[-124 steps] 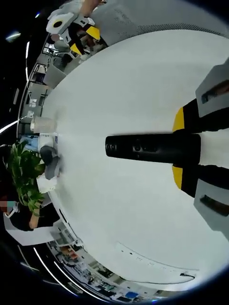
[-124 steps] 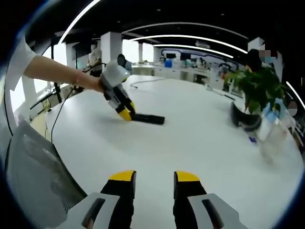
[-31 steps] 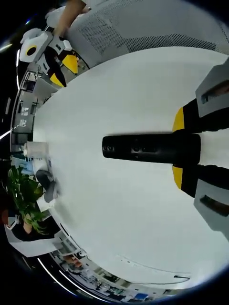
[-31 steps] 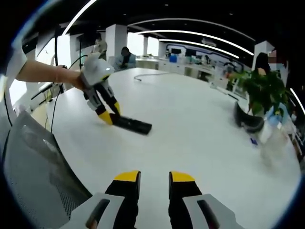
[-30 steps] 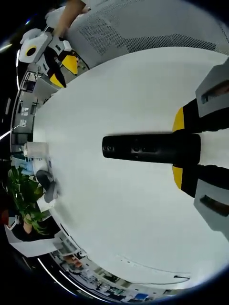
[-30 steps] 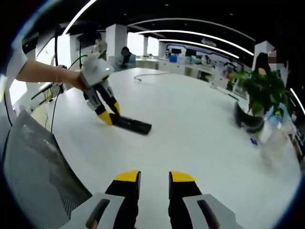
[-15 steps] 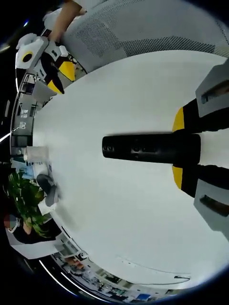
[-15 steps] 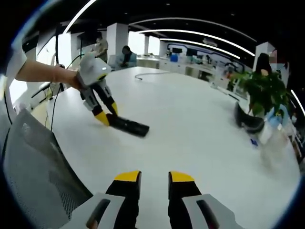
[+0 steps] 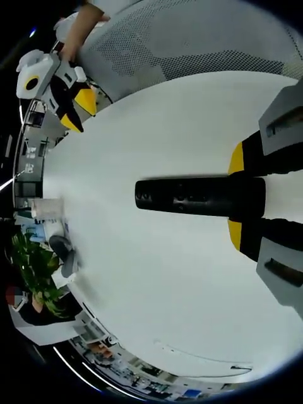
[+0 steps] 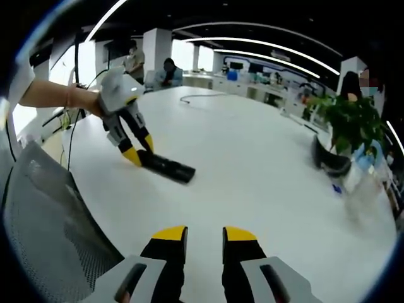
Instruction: Press the specified remote control buttons in sequence, fully releasing each button before pressing the next.
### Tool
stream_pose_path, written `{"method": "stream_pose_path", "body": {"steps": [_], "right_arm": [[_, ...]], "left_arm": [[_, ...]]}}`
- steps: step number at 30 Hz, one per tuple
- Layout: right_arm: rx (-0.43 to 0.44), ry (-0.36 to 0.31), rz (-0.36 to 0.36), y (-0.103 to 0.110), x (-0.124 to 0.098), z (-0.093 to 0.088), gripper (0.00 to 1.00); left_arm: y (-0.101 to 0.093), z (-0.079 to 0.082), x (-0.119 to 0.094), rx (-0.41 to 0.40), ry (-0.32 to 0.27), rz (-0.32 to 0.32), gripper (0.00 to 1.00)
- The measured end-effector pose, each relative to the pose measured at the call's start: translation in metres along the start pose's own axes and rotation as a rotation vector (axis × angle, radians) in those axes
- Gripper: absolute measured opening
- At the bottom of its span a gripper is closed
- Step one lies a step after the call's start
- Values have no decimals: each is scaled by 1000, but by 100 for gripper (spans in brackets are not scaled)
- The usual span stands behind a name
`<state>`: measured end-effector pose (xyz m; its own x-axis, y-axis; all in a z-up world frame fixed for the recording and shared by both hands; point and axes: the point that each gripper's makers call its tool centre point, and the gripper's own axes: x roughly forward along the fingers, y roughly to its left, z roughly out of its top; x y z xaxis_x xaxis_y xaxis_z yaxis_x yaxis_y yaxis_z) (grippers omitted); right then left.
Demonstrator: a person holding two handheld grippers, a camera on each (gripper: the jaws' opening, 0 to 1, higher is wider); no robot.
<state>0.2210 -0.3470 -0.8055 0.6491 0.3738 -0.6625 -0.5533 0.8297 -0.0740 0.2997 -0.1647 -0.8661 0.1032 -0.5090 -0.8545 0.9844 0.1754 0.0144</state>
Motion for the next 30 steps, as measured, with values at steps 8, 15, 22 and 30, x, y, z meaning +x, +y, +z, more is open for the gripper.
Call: {"method": "stream_pose_path", "body": {"steps": [8, 15, 22, 30], "right_arm": [[-3, 4, -2, -1, 0, 0, 19], [-8, 9, -2, 0, 0, -1, 19], [-13, 11, -5, 0, 0, -1, 19], [-14, 13, -5, 0, 0, -2, 19]], "left_arm": [[-6, -1, 0, -2, 4, -1, 24], [-15, -3, 0, 6, 2, -3, 24], [-22, -4, -1, 15, 1, -6, 24], [-30, -5, -2, 23, 4, -10, 24]]}}
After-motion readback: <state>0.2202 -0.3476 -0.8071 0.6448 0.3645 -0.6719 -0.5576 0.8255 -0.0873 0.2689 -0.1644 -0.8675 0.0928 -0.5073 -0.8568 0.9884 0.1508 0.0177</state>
